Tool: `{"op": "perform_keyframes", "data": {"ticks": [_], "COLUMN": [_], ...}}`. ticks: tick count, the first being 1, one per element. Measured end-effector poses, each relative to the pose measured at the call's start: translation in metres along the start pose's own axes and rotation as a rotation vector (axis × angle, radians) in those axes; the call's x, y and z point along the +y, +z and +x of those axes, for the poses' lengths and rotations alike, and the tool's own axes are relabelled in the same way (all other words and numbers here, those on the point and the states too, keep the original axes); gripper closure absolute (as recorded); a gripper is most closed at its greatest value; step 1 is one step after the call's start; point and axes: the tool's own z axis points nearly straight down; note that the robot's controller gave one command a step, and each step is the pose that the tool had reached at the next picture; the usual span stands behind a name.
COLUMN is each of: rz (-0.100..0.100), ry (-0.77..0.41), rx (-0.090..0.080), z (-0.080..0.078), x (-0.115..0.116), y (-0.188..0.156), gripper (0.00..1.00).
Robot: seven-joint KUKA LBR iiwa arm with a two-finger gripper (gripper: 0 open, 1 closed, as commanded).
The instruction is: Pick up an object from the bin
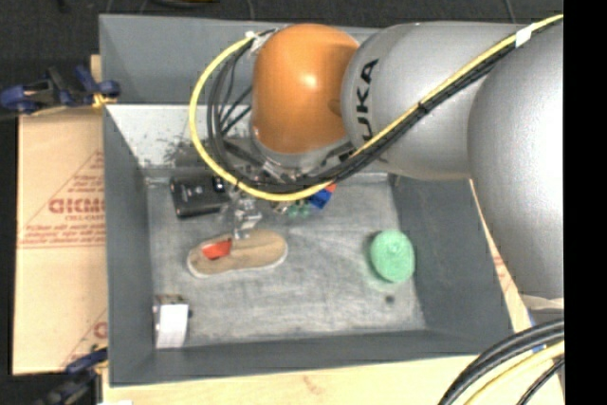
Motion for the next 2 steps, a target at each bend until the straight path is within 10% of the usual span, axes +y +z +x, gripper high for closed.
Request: {"op": "perform_keyframes", "data": {"ticks": [2], "rz": [0.0], "ry": [0.0], "rx": [-0.001], "z": [0.002], "x": [-0.011], "y": [0.028], "gripper": [1.0]}}
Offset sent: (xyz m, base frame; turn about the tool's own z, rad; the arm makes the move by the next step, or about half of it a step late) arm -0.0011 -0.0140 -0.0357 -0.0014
